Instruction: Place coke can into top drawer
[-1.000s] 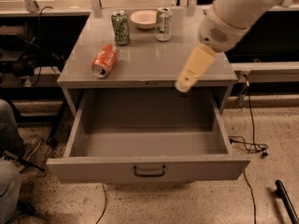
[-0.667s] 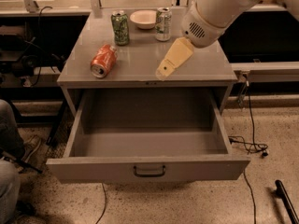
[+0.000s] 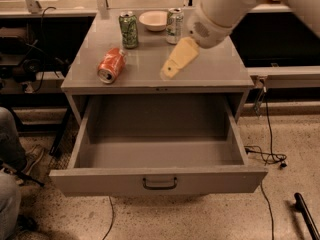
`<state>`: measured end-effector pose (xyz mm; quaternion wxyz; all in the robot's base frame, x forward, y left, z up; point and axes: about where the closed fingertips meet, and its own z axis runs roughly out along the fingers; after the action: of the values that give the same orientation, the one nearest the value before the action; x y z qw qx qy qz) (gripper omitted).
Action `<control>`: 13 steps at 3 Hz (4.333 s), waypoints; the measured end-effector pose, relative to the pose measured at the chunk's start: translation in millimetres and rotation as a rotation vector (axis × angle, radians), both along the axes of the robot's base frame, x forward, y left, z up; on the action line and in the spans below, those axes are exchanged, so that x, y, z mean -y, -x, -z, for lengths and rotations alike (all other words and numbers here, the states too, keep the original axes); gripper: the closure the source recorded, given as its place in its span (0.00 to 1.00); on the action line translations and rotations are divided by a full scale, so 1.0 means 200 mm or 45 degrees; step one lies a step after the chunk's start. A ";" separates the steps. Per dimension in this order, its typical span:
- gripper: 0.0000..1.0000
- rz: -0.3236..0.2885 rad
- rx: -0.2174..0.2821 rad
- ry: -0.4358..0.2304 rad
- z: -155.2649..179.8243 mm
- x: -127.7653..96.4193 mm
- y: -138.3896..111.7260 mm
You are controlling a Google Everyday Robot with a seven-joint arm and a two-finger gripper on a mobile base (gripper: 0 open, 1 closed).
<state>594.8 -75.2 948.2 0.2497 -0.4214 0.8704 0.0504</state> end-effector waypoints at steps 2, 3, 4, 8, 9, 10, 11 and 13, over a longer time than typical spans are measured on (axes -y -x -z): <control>0.00 0.276 -0.098 0.080 0.20 -0.33 -0.43; 0.00 0.347 -0.161 -0.018 0.29 -0.42 -0.57; 0.00 0.350 -0.178 -0.049 0.30 -0.45 -0.59; 0.00 0.747 -0.388 -0.190 0.26 -0.79 -0.63; 0.00 0.828 -0.435 -0.129 0.36 -0.90 -0.67; 0.00 0.885 -0.472 -0.107 0.44 -0.97 -0.70; 0.26 0.935 -0.499 -0.080 0.51 -1.04 -0.72; 0.72 1.018 -0.466 -0.026 0.50 -1.02 -0.68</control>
Offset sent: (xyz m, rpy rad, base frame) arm 0.1343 0.0992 -0.0787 -0.0573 0.1719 -0.4176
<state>730.2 128.0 848.3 0.0953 -0.0328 0.9944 0.0324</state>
